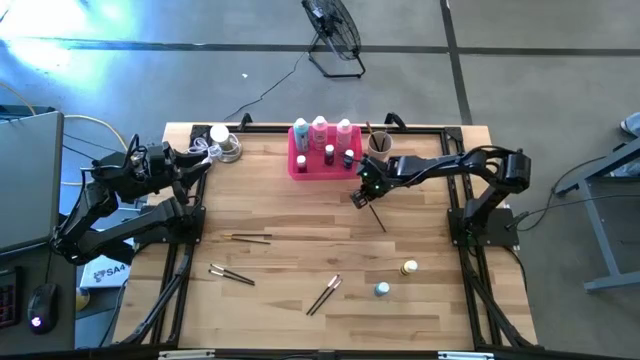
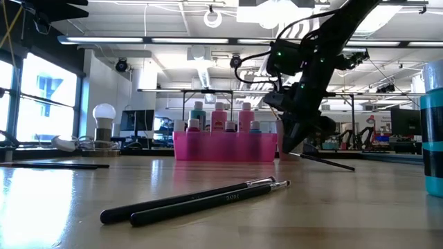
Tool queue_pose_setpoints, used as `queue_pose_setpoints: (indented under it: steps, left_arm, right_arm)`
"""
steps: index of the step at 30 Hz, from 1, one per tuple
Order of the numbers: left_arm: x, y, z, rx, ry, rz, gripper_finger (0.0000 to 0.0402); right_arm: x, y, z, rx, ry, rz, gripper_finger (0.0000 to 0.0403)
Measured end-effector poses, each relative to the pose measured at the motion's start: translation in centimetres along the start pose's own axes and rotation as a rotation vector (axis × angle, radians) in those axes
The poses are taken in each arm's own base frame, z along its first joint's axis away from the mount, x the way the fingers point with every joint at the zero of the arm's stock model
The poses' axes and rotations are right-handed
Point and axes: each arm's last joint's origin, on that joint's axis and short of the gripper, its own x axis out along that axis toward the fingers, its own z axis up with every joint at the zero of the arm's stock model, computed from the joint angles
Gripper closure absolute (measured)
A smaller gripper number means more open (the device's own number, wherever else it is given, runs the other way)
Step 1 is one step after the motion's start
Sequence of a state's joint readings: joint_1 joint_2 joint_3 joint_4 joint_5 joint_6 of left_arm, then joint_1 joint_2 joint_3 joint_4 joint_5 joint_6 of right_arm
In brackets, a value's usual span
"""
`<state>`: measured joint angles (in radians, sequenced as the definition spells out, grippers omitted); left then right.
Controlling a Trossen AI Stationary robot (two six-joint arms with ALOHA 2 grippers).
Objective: Pick & Place Paint Supplies
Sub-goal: Put the silver paintbrush into the white cup
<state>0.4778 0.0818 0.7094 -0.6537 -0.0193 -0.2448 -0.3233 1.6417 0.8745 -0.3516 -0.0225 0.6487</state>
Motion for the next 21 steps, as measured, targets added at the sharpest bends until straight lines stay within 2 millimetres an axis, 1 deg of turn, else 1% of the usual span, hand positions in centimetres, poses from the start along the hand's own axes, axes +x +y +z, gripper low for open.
queue_pose_setpoints:
  steps: [3, 7, 10, 14, 21]
  left_arm:
    - [0.0, 0.0, 0.0, -0.016, 0.000, 0.000, 0.0249]
    - [0.0, 0.0, 0.0, -0.022, 0.001, 0.000, 0.0249]
    - [0.0, 0.0, 0.0, -0.023, -0.005, -0.001, 0.0249]
    - [0.0, 0.0, 0.0, -0.023, -0.004, -0.001, 0.0249]
    - [0.0, 0.0, 0.1, -0.023, -0.006, -0.002, 0.0249]
  right_arm:
    - [-0.7, 0.2, 0.2, -0.025, -0.037, 0.006, 0.0400]
    - [-2.6, 0.3, 0.6, -0.045, -0.113, 0.006, 0.0400]
    - [-4.6, 0.4, 0.8, -0.046, -0.195, -0.002, 0.0400]
    - [-7.7, 0.3, 1.1, -0.032, -0.303, 0.028, 0.0400]
    - [-12.6, -0.2, 0.9, -0.012, -0.510, 0.032, 0.0400]
